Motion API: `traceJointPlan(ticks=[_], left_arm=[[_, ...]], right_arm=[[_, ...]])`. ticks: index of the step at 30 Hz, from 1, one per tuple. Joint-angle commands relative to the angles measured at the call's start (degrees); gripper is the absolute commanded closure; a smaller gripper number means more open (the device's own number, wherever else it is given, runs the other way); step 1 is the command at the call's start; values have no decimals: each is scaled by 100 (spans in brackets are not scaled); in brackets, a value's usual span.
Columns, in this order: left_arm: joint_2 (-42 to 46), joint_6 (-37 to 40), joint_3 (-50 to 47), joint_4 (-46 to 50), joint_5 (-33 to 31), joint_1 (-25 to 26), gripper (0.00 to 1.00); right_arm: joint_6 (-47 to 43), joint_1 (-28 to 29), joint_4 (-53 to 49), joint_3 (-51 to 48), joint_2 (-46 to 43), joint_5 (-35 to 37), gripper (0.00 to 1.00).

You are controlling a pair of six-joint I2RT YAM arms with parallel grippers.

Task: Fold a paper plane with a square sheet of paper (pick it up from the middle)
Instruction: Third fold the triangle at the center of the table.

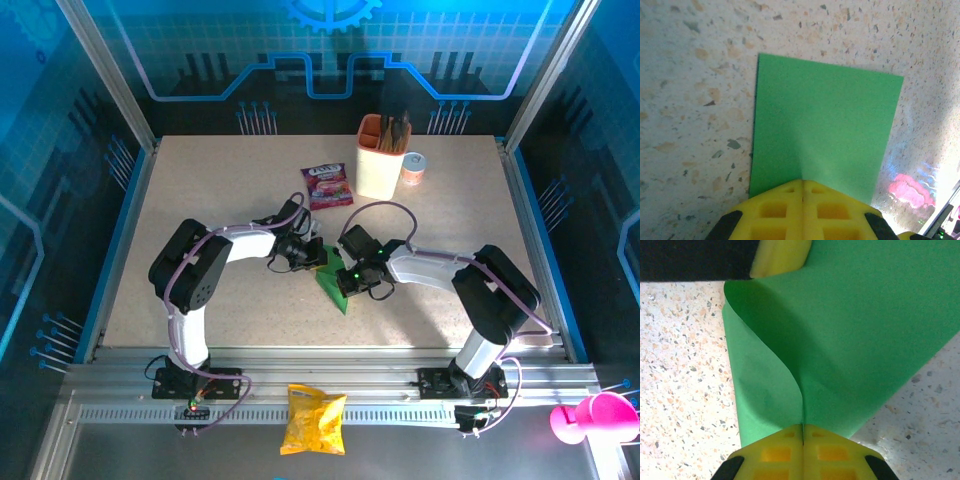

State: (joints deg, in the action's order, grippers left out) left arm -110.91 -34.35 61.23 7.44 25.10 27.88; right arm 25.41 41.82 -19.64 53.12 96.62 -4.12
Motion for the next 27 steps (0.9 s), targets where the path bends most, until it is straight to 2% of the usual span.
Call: traceJointPlan(ticks=[1, 13, 22, 27], left_arm=[[-132, 104, -153, 107, -70, 25, 100], [-82, 94, -141, 112, -39, 33, 100], [746, 43, -52, 311, -1, 16, 100], [1018, -49, -257, 250, 53, 177, 100]], right_arm=[[-80, 5, -71, 124, 134, -61, 100], [-84, -25, 64, 7, 367, -62, 100], [-54, -27, 135, -166, 370, -89, 100], [-23, -25, 173, -210, 367, -98, 100]])
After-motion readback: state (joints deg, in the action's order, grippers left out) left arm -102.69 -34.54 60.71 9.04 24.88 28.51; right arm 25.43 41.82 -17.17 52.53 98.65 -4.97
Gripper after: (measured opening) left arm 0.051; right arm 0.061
